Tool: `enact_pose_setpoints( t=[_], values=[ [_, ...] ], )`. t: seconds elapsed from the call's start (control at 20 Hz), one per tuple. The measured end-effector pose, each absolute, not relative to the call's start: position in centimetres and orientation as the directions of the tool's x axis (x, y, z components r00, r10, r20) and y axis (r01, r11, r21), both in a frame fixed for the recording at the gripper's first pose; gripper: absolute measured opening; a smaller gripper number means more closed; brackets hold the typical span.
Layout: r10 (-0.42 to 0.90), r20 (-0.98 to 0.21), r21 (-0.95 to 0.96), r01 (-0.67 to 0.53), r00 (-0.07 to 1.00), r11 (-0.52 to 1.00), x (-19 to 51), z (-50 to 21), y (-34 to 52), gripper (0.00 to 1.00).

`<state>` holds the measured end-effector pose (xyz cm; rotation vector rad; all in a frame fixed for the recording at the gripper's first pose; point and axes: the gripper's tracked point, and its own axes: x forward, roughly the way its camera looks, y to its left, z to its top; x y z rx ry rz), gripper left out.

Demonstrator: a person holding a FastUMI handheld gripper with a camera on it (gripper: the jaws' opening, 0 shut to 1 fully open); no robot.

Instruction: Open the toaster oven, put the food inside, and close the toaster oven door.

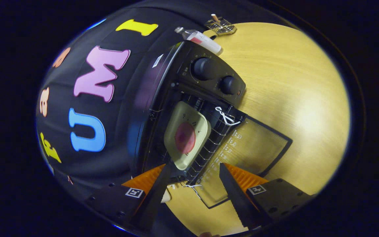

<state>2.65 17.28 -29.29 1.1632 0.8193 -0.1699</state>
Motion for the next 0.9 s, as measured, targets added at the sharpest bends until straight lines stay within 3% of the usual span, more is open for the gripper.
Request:
enact_pose_setpoints(
  t=[0.3, 0.55, 0.9],
  values=[
    [0.279, -0.709, 0.645, 0.435, 0.648, 0.628, -1.4, -30.5, 15.3, 0.99],
    [0.194, -0.746, 0.4, 0.196, 0.637, 0.895, -3.6, -30.8, 14.7, 0.99],
    [0.161, -0.844, 0.197, 0.016, 0.512, 0.98, -8.5, -35.5, 17.4, 0.99]
  ],
)
